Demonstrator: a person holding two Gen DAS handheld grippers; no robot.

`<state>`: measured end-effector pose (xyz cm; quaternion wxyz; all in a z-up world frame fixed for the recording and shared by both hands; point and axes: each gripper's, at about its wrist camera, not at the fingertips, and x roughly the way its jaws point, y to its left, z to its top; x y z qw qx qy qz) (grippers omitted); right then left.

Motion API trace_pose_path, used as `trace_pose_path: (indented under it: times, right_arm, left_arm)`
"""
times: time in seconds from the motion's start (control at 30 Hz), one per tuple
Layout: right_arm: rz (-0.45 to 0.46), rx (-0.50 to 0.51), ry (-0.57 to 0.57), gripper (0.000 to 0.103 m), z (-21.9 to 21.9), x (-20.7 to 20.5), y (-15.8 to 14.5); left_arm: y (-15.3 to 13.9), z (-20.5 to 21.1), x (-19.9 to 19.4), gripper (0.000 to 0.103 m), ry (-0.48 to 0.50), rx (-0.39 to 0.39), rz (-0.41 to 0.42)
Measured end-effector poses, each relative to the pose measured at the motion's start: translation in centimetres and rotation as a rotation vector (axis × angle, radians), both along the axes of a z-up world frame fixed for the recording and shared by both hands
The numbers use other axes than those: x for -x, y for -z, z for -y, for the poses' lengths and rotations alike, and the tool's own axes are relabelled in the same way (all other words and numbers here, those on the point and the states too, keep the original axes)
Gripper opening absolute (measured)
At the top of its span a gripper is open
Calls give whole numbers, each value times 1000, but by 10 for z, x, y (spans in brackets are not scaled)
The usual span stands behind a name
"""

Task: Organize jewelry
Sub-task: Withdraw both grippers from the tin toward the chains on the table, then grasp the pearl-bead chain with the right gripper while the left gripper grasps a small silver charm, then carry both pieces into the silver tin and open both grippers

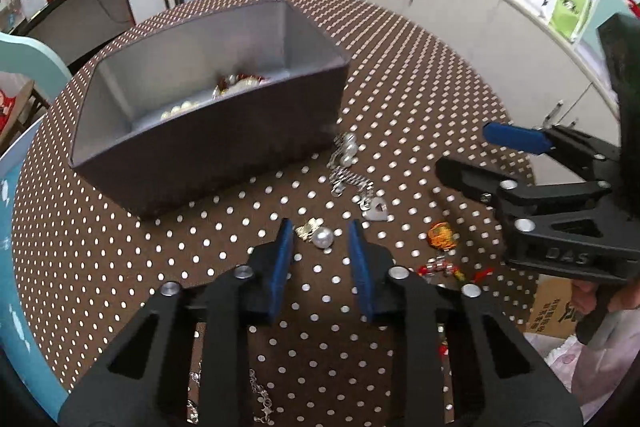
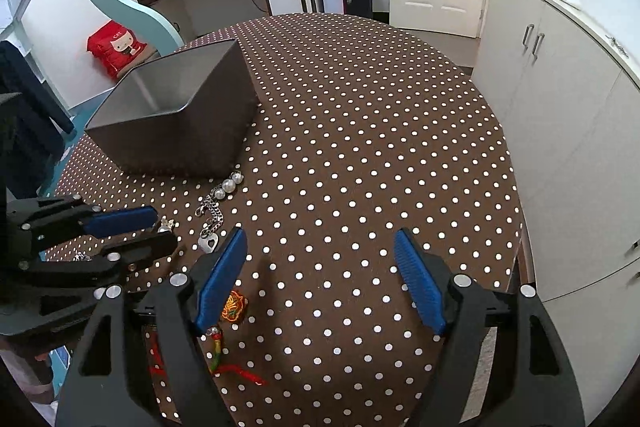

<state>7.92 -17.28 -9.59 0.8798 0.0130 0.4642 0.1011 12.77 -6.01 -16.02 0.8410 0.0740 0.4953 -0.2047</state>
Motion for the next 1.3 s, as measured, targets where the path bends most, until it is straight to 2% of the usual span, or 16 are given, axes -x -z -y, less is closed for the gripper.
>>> trace_pose_path:
  times: [0.13,0.23,0.47,0.63,0.83,0.9,0.97,1.0,1.03,1.2,1.3]
  right_arm:
    - [-7,-3,-10,73,-2,-3,1]
    - [-11,-9,-17,73,-7,-7,1]
    - [4,-13,-72,73,-31,-19,-5]
    - [10,-42,-104,59,-48,-30,-9]
    - [-23,8,-126,43,-70,-44,2]
    - [-20,37,-132,41,-77,-46,5]
    - [-8,85,-129,33,-82,-46,6]
    - [-5,92,-123,25,-83,-46,6]
    - [-1,108,-118,11,-82,-47,6]
    - [3,127,-103,8,-76,-41,7]
    - [-2,98,-99,8,-68,-38,6]
  left_arm:
    - [2,1,-3,12,-6,-13,14]
    - [3,2,-2,12,14,-25,30]
    - [-3,-13,3,11,-15,-8,36]
    - [-13,-30,0,11,-53,9,46]
    - [-15,-49,-6,11,-104,12,34]
    - [-15,-53,-8,11,-109,18,29]
    - [-15,-57,-10,11,-115,20,23]
    - [-14,-57,-11,11,-118,19,21]
    - [-15,-58,-12,11,-120,21,20]
    - [-16,-58,-13,11,-121,26,18]
    - [-16,-55,-14,11,-123,29,17]
